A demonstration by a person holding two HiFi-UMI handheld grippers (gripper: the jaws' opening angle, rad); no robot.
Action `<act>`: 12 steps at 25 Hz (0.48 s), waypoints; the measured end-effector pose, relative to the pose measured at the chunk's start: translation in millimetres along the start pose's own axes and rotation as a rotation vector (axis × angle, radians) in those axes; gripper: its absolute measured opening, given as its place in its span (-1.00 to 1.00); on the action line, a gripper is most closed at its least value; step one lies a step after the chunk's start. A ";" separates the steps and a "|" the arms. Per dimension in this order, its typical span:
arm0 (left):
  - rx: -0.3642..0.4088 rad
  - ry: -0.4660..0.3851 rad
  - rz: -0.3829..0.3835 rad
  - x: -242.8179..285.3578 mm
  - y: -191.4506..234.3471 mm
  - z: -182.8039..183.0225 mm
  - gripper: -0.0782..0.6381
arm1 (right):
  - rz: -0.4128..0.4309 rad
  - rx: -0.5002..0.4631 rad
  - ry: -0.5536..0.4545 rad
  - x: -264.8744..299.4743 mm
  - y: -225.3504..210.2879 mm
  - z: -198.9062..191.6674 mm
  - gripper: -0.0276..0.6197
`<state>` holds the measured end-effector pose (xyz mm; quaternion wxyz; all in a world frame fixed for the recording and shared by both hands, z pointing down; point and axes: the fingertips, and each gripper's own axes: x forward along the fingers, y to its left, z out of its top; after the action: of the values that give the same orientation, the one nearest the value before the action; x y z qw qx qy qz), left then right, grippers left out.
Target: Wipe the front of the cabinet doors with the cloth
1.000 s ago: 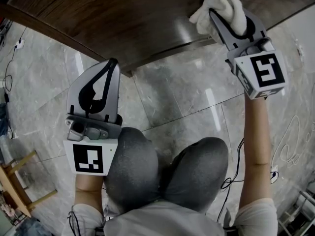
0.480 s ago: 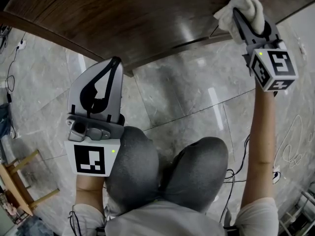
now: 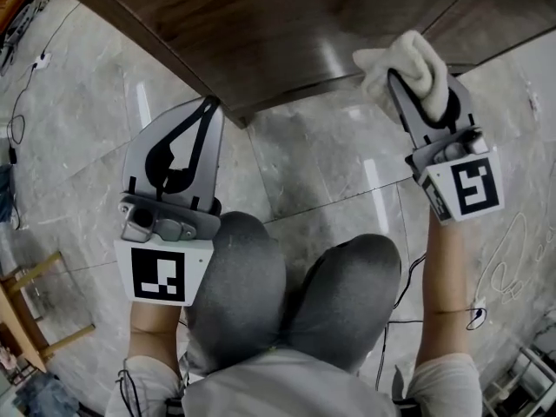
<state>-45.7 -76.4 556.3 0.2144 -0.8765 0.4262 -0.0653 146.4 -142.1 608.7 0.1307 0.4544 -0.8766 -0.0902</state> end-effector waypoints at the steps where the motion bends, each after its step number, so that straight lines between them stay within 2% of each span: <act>1: -0.004 0.004 0.006 -4.1 3.9 -1.7 -0.73 | 0.022 0.018 -0.006 3.3 13.1 0.4 -0.50; 5: 0.001 0.021 0.024 -21.1 16.8 -6.3 -0.73 | 0.132 0.019 -0.026 26.4 68.4 2.2 -0.50; 9: 0.008 0.046 0.044 -38.3 33.5 -20.4 -0.73 | 0.307 -0.090 0.027 63.4 140.3 -11.9 -0.50; 12: 0.007 0.065 0.050 -47.6 43.8 -35.2 -0.73 | 0.388 -0.133 0.068 88.7 182.9 -24.0 -0.50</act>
<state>-117.6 -74.6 572.3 0.2052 -0.8622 0.4543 -0.0900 -36.6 -111.3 695.2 0.2051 0.2703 -0.9347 -0.1058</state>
